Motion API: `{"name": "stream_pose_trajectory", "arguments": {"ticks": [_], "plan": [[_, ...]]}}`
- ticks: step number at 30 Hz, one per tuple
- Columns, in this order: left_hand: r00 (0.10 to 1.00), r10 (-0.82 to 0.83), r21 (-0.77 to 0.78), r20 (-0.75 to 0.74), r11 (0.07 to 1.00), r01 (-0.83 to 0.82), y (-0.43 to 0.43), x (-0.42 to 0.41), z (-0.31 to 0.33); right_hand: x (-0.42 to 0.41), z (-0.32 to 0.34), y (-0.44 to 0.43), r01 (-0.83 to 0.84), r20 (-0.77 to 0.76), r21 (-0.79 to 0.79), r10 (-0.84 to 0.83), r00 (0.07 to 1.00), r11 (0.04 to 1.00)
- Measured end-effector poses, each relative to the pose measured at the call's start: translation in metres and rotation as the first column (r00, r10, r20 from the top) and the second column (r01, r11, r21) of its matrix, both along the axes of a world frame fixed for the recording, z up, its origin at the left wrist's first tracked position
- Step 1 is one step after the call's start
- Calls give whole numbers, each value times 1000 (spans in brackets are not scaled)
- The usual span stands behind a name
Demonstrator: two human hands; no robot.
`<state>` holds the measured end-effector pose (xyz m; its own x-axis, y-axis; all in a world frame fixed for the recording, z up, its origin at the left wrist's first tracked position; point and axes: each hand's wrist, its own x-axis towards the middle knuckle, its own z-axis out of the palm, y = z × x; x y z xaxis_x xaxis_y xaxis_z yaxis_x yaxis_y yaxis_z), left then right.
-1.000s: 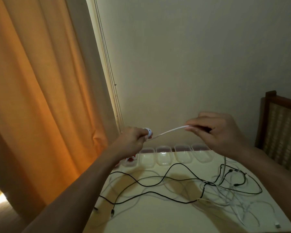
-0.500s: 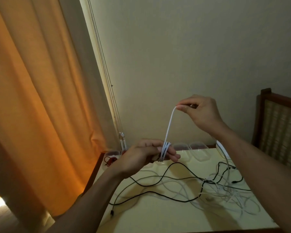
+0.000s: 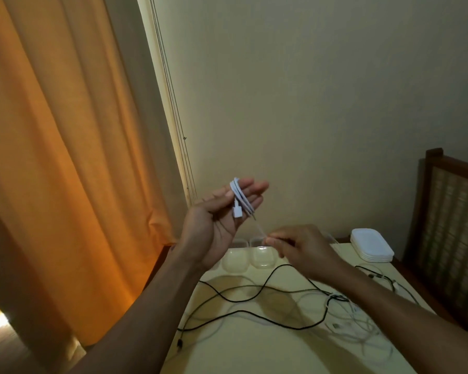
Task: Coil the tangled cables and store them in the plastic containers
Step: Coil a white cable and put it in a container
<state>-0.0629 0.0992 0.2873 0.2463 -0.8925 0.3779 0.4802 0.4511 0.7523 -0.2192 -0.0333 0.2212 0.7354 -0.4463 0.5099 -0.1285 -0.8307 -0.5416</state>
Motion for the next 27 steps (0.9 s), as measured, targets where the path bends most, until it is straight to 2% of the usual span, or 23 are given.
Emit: {"name": "stream_pose_trajectory", "arguments": {"ticks": [3, 6, 9, 14, 17, 20, 22, 24, 27], "plan": [[991, 137, 27, -1, 990, -137, -9, 11, -2, -9, -2, 26, -17, -7, -57, 16, 1000, 998], [956, 239, 99, 172, 961, -258, -11, 19, -9, -22, 10, 37, 24, -53, -161, -33, 998, 987], [836, 316, 80, 448, 918, -389, -11, 25, -16, -32, 31, 42, 53, -108, -254, -83, 991, 966], [592, 308, -1, 745, 888, -460, -3, 25, -13, -42, 73, 48, 55, -137, -332, -106, 985, 942], [466, 226, -10, 856, 907, -422, -1, 18, -2, -42, 100, 45, 30, -56, -399, -56, 997, 917], [382, 249, -67, 890, 901, -430, -5, 11, 6, -31, 119, 41, -41, 26, -510, 64, 998, 859], [414, 226, -60, 882, 924, -378, -6, 6, 11, -23, 129, 36, -44, 61, -567, 96, 993, 823], [496, 180, -23, 850, 952, -306, -4, 5, 13, -16, 141, 29, -22, 110, -592, 107, 988, 806], [576, 146, -7, 804, 972, -236, -1, 10, 11, -11, 158, 14, 1, 157, -532, 98, 983, 847]]}}
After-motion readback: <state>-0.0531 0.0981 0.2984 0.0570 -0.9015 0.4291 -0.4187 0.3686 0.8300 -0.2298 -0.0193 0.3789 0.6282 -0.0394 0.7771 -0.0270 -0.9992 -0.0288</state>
